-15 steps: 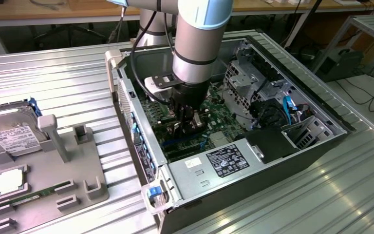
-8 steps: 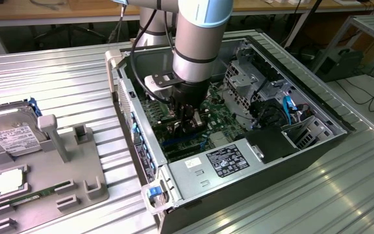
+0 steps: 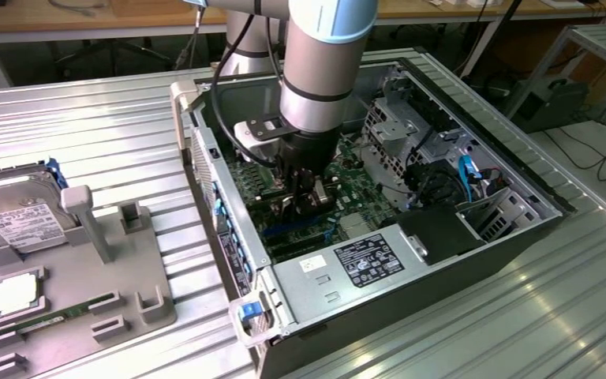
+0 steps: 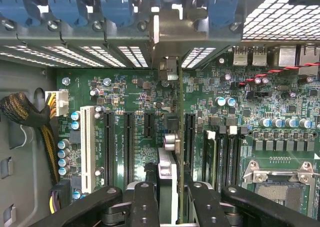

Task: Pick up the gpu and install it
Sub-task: 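Insert the gpu into the slot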

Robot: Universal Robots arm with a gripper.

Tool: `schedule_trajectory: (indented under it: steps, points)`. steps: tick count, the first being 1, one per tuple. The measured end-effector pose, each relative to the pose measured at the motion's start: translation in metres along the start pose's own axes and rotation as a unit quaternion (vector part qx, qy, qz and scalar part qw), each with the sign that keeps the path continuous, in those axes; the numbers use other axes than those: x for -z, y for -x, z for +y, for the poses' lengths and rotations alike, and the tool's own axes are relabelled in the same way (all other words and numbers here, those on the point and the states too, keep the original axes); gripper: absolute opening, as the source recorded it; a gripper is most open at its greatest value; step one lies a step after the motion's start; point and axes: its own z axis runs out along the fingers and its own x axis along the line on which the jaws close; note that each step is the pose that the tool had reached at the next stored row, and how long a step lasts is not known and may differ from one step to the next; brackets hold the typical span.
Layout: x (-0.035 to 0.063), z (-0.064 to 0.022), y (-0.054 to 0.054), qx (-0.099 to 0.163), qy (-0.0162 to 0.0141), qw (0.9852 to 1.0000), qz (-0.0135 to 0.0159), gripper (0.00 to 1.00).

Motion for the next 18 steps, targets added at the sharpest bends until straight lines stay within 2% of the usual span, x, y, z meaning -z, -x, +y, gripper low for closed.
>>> schedule_trajectory:
  steps: [3, 5, 6, 11, 18]
  points:
    - [0.0002, 0.0001, 0.0002, 0.000, -0.0009, 1.0000, 0.0002, 0.28]
    - [0.0002, 0.0001, 0.0006, 0.000, -0.0029, 1.0000, 0.0002, 0.28]
    - [0.0001, 0.0000, 0.0009, 0.000, -0.0051, 1.0000, 0.0002, 0.28]
    - [-0.0002, 0.0026, 0.0010, 0.000, -0.0053, 1.0000, -0.0014, 0.28]
    - [-0.0005, 0.0039, 0.0004, 0.000, -0.0053, 1.0000, -0.0017, 0.28]
